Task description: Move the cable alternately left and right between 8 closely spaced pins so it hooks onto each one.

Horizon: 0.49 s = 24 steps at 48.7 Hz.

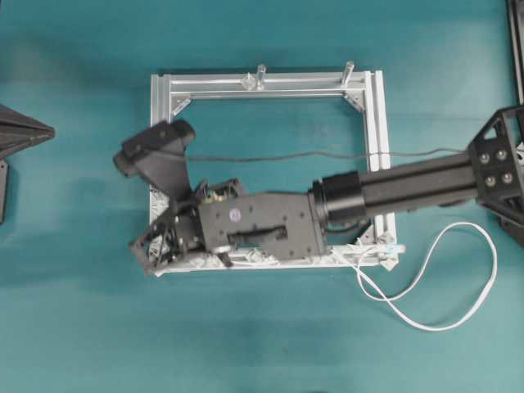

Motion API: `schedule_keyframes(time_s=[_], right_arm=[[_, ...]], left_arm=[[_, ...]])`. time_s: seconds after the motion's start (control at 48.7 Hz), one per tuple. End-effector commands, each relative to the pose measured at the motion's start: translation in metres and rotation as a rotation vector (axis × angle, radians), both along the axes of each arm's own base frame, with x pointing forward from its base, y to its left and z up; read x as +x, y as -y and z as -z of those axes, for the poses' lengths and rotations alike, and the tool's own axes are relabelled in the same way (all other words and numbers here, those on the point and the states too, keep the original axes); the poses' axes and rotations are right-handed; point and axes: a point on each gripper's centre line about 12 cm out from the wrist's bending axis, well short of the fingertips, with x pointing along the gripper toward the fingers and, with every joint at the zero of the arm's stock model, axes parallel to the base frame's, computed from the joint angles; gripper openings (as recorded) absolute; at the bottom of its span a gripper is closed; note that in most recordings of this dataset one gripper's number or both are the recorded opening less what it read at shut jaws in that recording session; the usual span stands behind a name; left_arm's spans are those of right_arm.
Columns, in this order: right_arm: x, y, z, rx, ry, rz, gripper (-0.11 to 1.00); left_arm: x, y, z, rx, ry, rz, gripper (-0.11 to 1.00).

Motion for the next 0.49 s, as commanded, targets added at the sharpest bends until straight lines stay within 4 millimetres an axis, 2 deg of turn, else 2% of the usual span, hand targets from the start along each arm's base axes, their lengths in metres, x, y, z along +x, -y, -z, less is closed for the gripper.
schedule_keyframes(time_s=[0.0,0.185,0.473], right_arm=[[0.003,-0.01,-0.02,0.015,0.057,-0.015,0.13],[0.005,-0.029,-0.014,0.051,0.082,-0.017,0.13],[0.005,-0.038,-0.012,0.057,0.087,-0.025,0.13]], left_arm=[[0.001,-0.001,-0.004,-0.005,0.01,-0.006,0.0],[0.001,0.0,-0.004,-0.005,0.01,-0.004,0.0],[0.001,-0.001,-0.003,-0.004,0.009,-0.005,0.0]])
